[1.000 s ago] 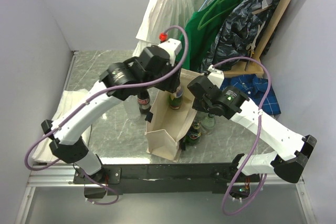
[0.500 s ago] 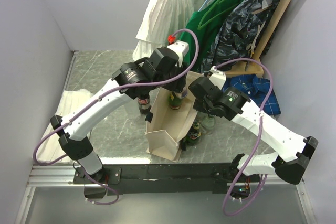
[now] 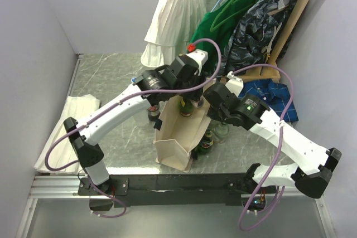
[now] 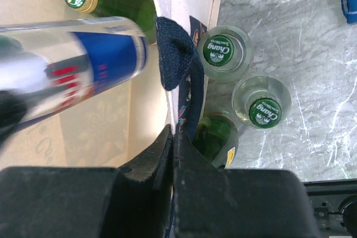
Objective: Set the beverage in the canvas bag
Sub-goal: Place the drink in the canvas bag.
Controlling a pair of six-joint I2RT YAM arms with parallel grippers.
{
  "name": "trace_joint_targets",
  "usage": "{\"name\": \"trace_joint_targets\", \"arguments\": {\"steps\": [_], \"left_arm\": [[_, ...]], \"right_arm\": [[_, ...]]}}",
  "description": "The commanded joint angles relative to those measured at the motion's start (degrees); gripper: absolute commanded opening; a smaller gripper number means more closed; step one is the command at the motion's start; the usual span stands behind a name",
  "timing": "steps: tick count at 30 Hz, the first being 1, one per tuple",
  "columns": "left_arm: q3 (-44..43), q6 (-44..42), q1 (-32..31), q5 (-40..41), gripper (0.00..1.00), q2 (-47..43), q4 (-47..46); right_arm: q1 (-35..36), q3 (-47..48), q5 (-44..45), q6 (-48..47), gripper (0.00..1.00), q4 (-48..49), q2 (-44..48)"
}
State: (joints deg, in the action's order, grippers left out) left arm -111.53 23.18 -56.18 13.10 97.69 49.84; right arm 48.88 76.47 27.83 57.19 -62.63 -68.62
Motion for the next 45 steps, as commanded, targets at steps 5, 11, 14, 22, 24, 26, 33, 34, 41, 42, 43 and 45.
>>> {"name": "trace_joint_targets", "arguments": {"steps": [5, 11, 14, 22, 24, 26, 33, 34, 41, 42, 43, 45], "left_arm": [[4.2, -0.4, -0.2, -1.4, 0.01, 1.0, -12.0], [5.5, 0.0, -0.2, -1.8, 0.01, 1.8, -14.7], [6.1, 0.6, 0.1, -2.4, 0.01, 2.2, -15.8], [6.8, 2.6, 2.4, -5.7, 0.01, 3.7, -18.0], [7.0, 2.8, 3.0, -6.2, 0.01, 4.0, -18.4], [7.0, 2.8, 3.4, -6.2, 0.01, 4.6, -18.4], [7.6, 2.7, 3.5, -5.7, 0.01, 5.9, -18.8], [7.6, 2.7, 3.5, -5.7, 0.01, 6.5, -18.9], [6.4, 2.3, 3.5, -5.9, 0.01, 9.2, -19.0], [6.3, 2.3, 3.5, -5.8, 0.01, 9.5, -19.0], [6.1, 2.2, 3.5, -5.7, 0.01, 10.1, -18.9], [6.2, 2.1, 3.5, -5.1, 0.01, 10.5, -19.1]], "right_arm": [[0.3, 0.3, 2.8, 1.5, 0.0, -0.6, 3.0], [0.3, -0.5, 3.5, 2.6, 0.0, -1.0, 4.5], [0.3, -1.6, 3.8, 3.6, 0.0, -1.0, 5.5], [0.2, -5.8, 3.9, 6.1, 0.0, 1.0, 9.0], [0.2, -7.0, 3.7, 6.2, 0.0, 2.4, 10.0], [0.2, -8.2, 3.3, 6.1, 0.0, 4.0, 10.5], [0.2, -8.4, 2.6, 5.4, 0.0, 5.3, 9.0], [0.2, -8.2, 2.6, 5.4, 0.0, 5.5, 8.7], [0.2, -7.8, 2.6, 4.7, 0.0, 6.7, 8.1], [0.2, -7.7, 2.6, 4.6, 0.0, 6.8, 8.0], [0.2, -7.5, 2.7, 4.5, 0.0, 6.7, 7.8], [0.2, -7.1, 2.8, 4.3, 0.0, 6.7, 7.5]]}}
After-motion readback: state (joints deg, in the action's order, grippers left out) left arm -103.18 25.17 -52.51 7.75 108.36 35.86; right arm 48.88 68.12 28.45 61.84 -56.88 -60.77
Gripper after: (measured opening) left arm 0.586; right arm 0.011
